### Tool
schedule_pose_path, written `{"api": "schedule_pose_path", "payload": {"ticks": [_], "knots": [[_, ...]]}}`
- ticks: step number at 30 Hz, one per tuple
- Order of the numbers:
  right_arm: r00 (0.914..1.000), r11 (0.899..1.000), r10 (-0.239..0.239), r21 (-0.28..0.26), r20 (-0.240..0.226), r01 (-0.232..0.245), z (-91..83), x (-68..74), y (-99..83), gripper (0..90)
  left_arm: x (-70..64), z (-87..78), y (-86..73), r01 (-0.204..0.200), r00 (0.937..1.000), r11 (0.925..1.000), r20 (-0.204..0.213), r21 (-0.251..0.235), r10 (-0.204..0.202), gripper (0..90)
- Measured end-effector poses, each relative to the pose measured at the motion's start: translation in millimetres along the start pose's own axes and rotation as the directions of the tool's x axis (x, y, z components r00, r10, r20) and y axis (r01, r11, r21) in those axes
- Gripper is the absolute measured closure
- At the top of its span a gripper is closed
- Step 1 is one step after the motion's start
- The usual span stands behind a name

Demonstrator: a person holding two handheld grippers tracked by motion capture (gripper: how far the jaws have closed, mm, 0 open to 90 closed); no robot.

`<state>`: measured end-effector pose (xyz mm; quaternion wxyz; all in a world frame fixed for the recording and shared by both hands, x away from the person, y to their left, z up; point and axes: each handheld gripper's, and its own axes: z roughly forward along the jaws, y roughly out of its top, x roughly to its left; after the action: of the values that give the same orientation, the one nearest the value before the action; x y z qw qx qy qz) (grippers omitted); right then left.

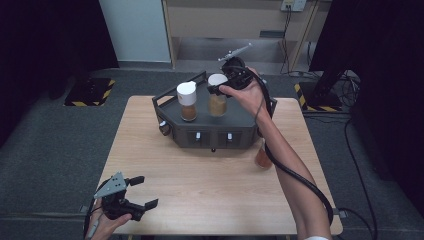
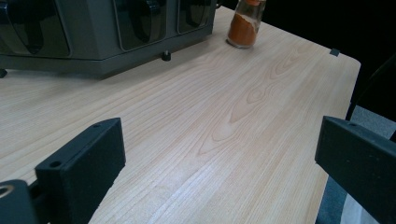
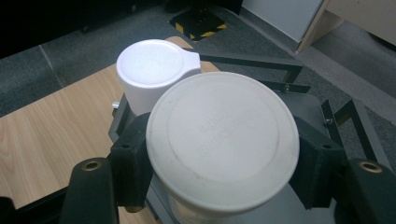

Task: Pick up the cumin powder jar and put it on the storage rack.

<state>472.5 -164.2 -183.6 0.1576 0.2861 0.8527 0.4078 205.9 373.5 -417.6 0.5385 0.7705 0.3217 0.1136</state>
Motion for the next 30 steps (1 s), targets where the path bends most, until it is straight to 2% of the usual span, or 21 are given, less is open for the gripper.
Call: {"api": "schedule_pose_path", "payload": {"ticks": [3,11,30], "knots": [[0.9999,1.000,-0.011,0.005,-0.001,0.011,3.0,-1.3,-1.0,34.5,0.3,0.3,0.0,0.000,1.0000,1.0000,0.002,0.001,0.000,0.4],[1.0000,1.000,-0.006,-0.001,-0.005,0.006,9.7,-6.1,-6.2,34.5,0.4,0.6,0.1,0.000,1.0000,1.0000,0.003,0.003,0.000,0.4],[0.9997,0.999,0.021,0.033,-0.012,-0.021,32.0,-13.1,-16.5,34.5,1.2,0.8,-0.4,0.002,1.0000,1.0000,0.006,0.003,-0.002,0.4]]}}
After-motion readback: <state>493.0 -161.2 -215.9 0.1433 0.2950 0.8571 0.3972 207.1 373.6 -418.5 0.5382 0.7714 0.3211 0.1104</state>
